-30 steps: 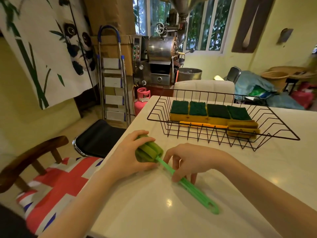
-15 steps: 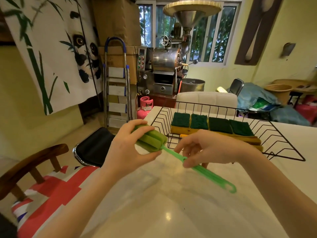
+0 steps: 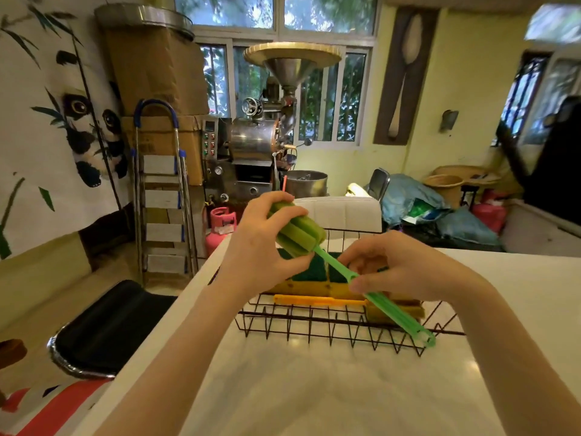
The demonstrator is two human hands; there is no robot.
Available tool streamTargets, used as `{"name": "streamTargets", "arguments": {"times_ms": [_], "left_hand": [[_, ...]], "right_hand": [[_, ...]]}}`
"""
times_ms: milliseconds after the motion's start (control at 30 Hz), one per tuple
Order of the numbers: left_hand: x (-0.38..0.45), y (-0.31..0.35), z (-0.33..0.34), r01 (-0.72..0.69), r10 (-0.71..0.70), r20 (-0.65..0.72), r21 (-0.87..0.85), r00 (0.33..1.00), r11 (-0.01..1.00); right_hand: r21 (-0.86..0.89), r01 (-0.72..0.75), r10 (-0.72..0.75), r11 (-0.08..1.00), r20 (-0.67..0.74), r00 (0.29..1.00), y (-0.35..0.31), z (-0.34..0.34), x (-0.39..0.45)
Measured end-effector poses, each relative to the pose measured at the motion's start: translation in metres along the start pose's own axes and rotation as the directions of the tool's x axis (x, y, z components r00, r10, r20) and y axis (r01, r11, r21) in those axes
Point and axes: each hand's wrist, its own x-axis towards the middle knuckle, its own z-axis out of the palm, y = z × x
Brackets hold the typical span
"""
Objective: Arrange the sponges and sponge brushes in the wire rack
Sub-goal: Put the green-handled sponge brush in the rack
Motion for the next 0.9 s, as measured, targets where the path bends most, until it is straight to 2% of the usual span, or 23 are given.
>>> {"name": "streamTargets", "arguments": {"times_ms": [133, 233, 267, 333, 367, 433, 500, 567, 633, 800, 900], "left_hand": [[0.013, 0.004, 0.021, -0.004, 0.004, -0.044, -0.022, 0.999, 1.000], [0.019, 0.004, 0.030, -0.050, 0.054, -0.076, 0.055, 0.996, 0.997], [0.020, 0.003, 0.032, -0.042, 0.045, -0.085, 0.036, 0.995, 0.998], [0.022, 0.004, 0.033, 0.057, -0.066, -0.055, -0.154, 0.996, 0.987], [0.022, 0.006, 0.032, 0.152, -0.155, 0.010, -0.283, 0.988, 0.947], [0.024, 0.007, 0.030, 0.381, -0.292, 0.252, -0.486, 0.923, 0.787], [0.025, 0.007, 0.027, 0.554, -0.279, 0.502, -0.565, 0.819, 0.611], [0.023, 0.008, 0.028, 0.623, -0.212, 0.618, -0.586, 0.757, 0.518], [0.021, 0.009, 0.032, 0.611, -0.187, 0.628, -0.573, 0.756, 0.546], [0.020, 0.009, 0.035, 0.542, -0.176, 0.573, -0.567, 0.800, 0.620], [0.018, 0.009, 0.033, 0.526, -0.158, 0.579, -0.549, 0.800, 0.649]], "right_hand": [[0.037, -0.041, 0.043, 0.998, -0.043, 0.998, 0.017, -0.009, 0.002], [0.094, -0.063, 0.069, 0.994, -0.058, 0.996, 0.027, -0.013, 0.003], [0.128, -0.062, 0.071, 0.990, -0.073, 0.995, 0.029, -0.013, 0.004], [0.237, -0.034, 0.068, 0.971, -0.138, 0.988, 0.032, -0.013, 0.006], [0.317, -0.001, 0.064, 0.948, -0.188, 0.980, 0.031, -0.012, 0.008], [0.506, 0.097, 0.080, 0.857, -0.317, 0.945, 0.029, -0.007, 0.012], [0.657, 0.197, 0.140, 0.728, -0.424, 0.895, 0.026, 0.001, 0.018], [0.719, 0.251, 0.188, 0.648, -0.471, 0.862, 0.023, 0.009, 0.023], [0.733, 0.268, 0.211, 0.625, -0.489, 0.846, 0.020, 0.016, 0.025], [0.727, 0.265, 0.226, 0.633, -0.501, 0.836, 0.017, 0.026, 0.026], [0.653, 0.241, 0.195, 0.718, -0.521, 0.831, 0.014, 0.029, 0.026]]}}
